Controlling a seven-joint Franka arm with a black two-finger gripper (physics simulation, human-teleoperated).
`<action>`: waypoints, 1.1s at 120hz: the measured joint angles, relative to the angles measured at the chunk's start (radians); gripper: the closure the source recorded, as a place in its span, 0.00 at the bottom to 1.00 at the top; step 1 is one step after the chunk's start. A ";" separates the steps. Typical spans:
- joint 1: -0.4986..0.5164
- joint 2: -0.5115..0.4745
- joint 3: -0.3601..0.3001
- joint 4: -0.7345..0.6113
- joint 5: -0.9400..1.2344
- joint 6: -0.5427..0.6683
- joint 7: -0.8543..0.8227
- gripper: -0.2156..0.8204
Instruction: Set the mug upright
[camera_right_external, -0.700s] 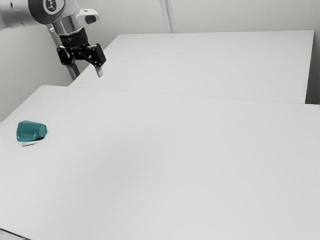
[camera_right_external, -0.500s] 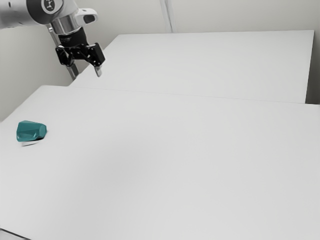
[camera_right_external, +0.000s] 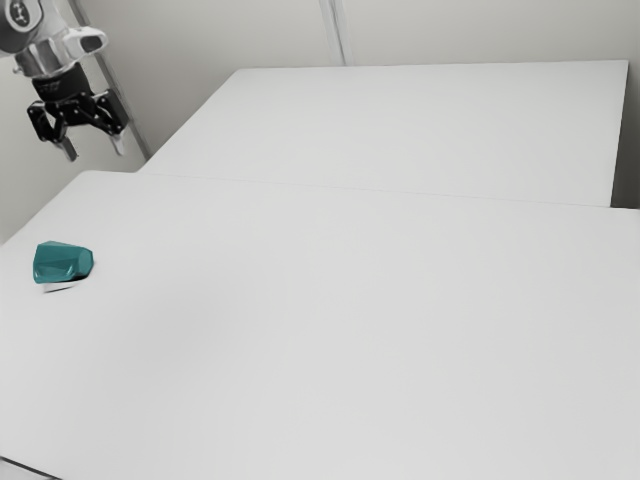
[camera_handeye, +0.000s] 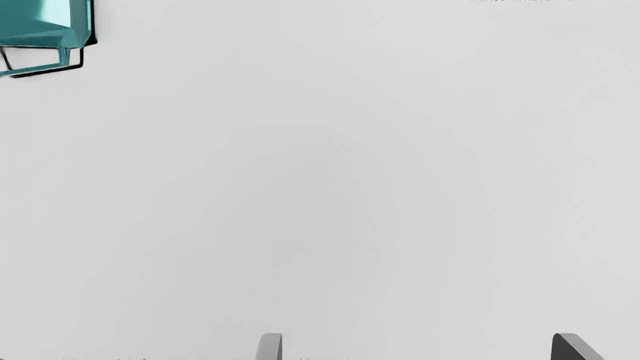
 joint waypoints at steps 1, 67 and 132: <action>0.006 0.000 0.000 0.000 0.000 0.000 0.002 0.23; 0.365 0.168 -0.006 0.119 -0.031 0.041 0.229 0.23; 0.709 0.423 -0.117 0.280 -0.259 0.148 0.558 0.23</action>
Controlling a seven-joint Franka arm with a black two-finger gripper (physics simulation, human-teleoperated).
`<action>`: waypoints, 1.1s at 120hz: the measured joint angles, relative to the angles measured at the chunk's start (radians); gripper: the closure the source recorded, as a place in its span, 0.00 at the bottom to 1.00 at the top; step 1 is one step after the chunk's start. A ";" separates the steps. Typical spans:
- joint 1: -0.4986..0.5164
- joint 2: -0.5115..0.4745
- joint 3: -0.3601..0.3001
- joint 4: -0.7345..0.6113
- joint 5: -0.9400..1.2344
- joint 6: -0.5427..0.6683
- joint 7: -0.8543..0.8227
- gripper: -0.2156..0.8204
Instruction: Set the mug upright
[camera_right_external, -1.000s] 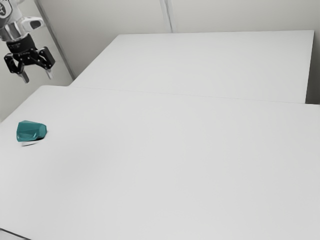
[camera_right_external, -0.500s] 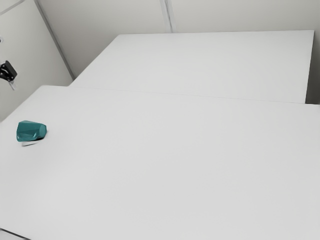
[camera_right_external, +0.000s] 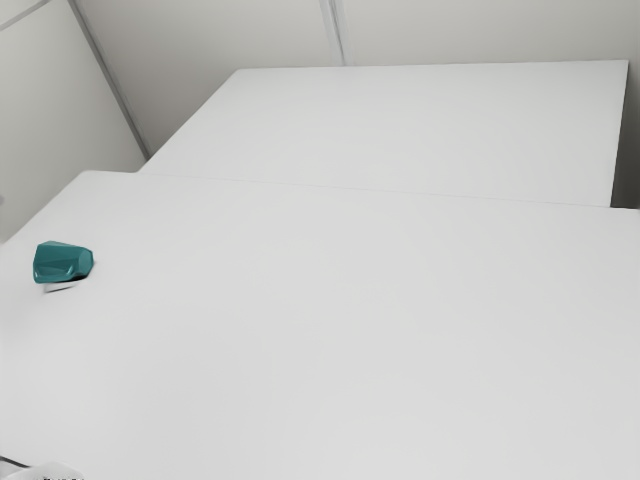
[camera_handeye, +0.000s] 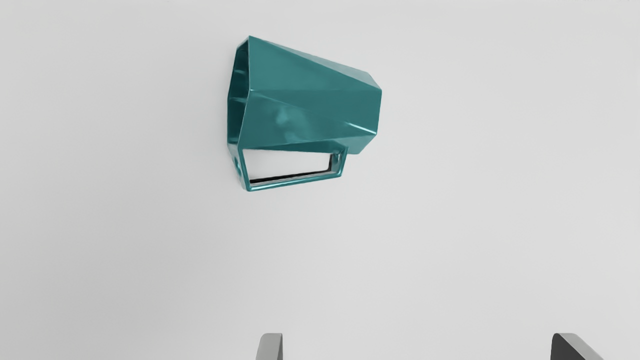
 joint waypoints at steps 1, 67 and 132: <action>0.008 0.005 -0.008 0.004 -0.002 0.001 0.004 0.23; 0.335 0.149 -0.316 0.078 -0.047 0.029 0.149 0.23; 0.337 0.343 -0.309 0.207 -0.072 0.071 0.110 0.23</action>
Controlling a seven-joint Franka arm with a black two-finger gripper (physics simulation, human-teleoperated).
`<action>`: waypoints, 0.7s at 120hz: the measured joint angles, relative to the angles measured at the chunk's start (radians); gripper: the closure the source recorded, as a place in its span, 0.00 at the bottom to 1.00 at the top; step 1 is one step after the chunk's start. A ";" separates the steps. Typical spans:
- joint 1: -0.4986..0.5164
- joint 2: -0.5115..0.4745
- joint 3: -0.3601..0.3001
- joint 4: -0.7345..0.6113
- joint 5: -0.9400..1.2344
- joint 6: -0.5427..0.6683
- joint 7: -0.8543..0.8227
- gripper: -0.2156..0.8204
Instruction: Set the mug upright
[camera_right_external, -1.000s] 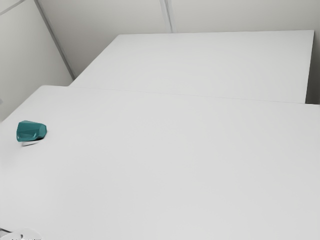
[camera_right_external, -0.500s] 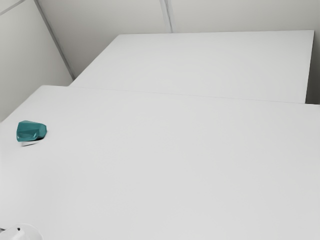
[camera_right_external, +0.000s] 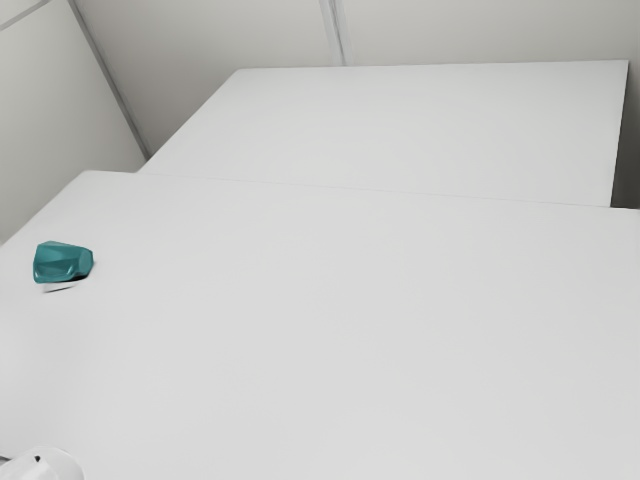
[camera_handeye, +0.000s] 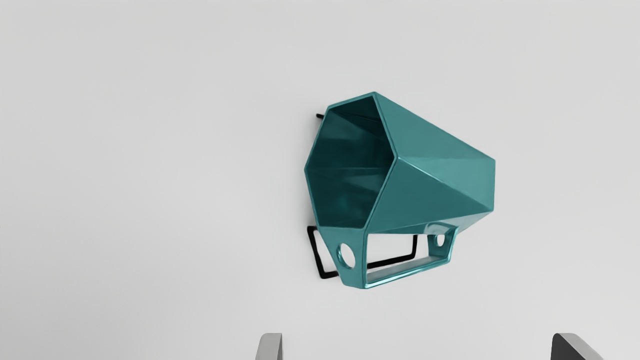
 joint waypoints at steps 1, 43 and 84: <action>0.000 0.003 -0.001 0.000 0.000 0.002 0.001 0.23; -0.015 0.062 -0.012 0.006 -0.106 0.065 0.050 0.23; -0.017 0.097 -0.011 0.000 -0.212 0.055 0.097 0.23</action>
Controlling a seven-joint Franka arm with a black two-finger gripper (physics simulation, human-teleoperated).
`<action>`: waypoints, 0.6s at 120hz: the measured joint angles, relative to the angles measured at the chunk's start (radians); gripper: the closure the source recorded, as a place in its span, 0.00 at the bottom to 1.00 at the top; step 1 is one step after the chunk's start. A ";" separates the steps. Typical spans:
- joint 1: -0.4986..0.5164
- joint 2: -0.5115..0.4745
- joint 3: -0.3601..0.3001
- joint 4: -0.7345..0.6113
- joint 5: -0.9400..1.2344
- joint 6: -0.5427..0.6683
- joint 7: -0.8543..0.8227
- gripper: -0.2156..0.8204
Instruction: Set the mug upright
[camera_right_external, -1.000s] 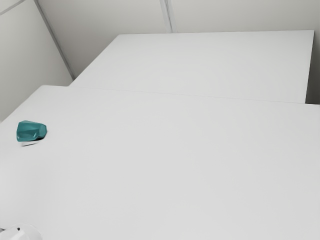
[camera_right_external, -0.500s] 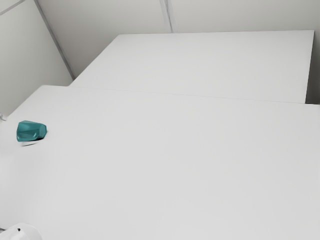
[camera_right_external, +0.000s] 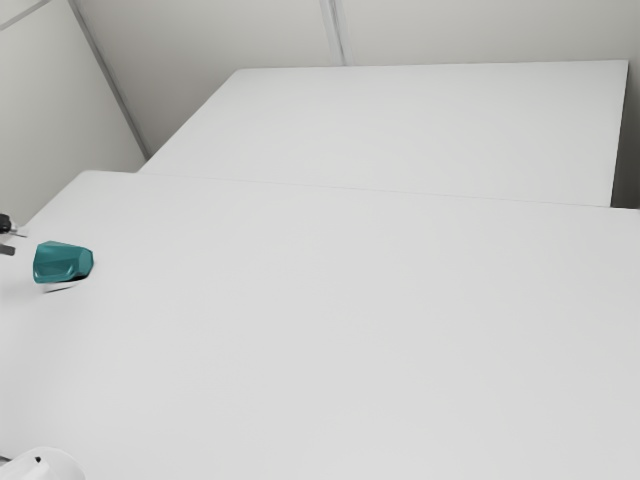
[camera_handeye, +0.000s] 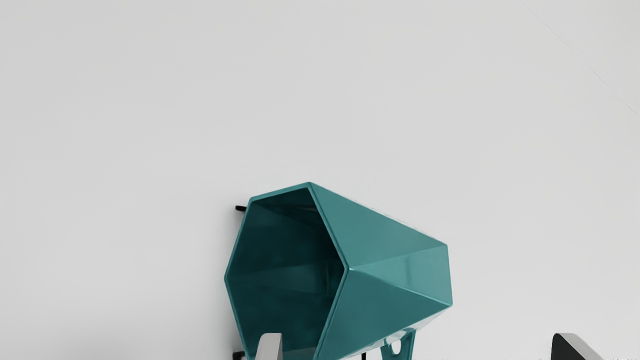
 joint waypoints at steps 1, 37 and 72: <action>0.000 0.001 0.000 0.000 -0.001 -0.001 0.000 0.23; -0.010 0.036 0.002 0.000 -0.007 -0.002 0.003 0.23; -0.037 0.052 -0.003 -0.001 -0.019 0.003 0.007 0.23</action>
